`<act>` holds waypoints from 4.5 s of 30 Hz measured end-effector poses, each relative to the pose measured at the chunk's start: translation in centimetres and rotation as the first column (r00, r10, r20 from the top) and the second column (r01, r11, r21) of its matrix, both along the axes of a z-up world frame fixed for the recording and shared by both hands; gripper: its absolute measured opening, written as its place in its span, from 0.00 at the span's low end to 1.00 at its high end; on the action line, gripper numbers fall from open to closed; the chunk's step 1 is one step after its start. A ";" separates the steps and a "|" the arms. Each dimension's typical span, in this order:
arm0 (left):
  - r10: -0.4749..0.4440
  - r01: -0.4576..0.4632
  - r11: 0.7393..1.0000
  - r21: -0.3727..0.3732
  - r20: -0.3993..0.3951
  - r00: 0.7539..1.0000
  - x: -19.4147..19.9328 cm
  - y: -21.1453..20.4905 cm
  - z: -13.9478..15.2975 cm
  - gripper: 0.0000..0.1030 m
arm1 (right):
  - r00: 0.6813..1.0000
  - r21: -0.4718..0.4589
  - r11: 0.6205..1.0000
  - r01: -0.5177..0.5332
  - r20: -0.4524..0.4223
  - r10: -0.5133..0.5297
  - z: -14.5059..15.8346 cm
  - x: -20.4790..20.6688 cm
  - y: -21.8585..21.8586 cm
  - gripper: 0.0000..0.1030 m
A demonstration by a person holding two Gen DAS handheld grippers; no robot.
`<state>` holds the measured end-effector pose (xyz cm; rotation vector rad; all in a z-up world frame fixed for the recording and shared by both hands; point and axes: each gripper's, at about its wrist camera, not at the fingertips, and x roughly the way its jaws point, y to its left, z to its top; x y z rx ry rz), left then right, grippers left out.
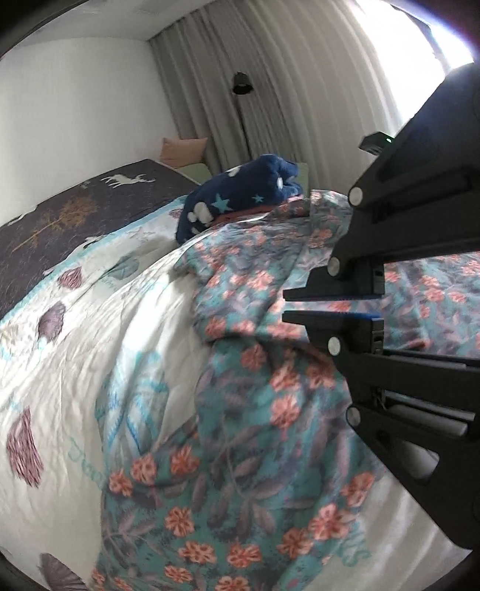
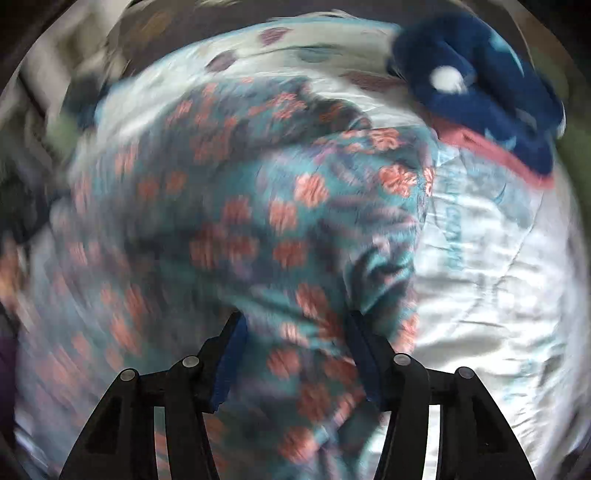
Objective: Fold small clothes
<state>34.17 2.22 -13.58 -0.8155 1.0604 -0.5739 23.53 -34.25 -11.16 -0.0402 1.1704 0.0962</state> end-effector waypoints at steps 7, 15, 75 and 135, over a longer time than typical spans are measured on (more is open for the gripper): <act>-0.114 0.109 0.993 0.049 0.137 0.984 -2.4 -3.5 4.0 0.40 | 0.996 -0.003 1.000 0.007 0.084 -0.007 6.3 -0.6 -0.2 0.53; -0.257 0.257 0.963 0.085 -0.010 0.966 -1.3 -8.7 -1.7 0.40 | 1.000 0.151 0.988 0.030 0.002 -0.030 0.6 7.1 4.1 0.60; 0.601 -0.589 0.690 -0.421 -0.119 0.790 1.1 33.7 -12.6 0.08 | 0.983 0.235 0.961 -0.149 0.140 0.118 10.1 5.9 25.0 0.74; -0.454 -0.126 0.675 0.727 0.544 0.705 -16.1 -7.8 8.4 0.08 | 0.936 0.567 0.823 -0.023 -0.276 0.217 4.3 14.0 24.2 0.04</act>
